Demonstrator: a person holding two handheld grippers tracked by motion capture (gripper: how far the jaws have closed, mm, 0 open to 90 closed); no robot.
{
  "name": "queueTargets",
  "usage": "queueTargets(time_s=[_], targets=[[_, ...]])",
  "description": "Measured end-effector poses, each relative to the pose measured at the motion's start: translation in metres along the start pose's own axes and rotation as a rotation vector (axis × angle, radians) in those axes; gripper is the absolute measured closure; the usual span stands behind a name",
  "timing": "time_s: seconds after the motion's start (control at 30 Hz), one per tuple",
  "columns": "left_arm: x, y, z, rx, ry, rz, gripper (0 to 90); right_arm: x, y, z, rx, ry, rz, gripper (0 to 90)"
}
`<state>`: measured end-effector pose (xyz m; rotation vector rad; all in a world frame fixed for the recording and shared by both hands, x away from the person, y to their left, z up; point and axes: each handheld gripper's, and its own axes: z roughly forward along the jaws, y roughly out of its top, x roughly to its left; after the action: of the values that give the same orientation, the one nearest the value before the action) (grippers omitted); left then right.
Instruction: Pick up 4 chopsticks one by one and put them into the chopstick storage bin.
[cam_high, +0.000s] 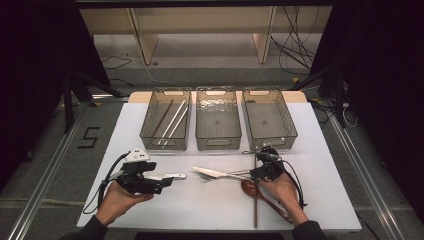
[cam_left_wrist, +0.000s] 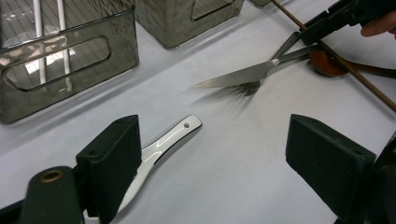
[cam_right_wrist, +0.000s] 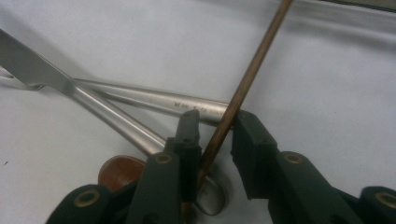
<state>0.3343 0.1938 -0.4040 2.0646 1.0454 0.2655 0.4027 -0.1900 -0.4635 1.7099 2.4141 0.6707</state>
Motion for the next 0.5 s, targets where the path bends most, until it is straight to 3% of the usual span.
queueTargets(time_s=[0.3, 0.5], targets=[[0.0000, -0.0003, 0.0006, 0.003, -0.002, 0.005, 17.7, 0.0023, 0.0007, 0.0007, 0.003, 0.016, 0.001, 83.8], [0.0011, -0.0006, 0.0009, 0.003, 0.000, -0.001, 17.7, 0.0030, 0.0015, -0.0026, -0.003, 0.014, -0.008, 85.3]])
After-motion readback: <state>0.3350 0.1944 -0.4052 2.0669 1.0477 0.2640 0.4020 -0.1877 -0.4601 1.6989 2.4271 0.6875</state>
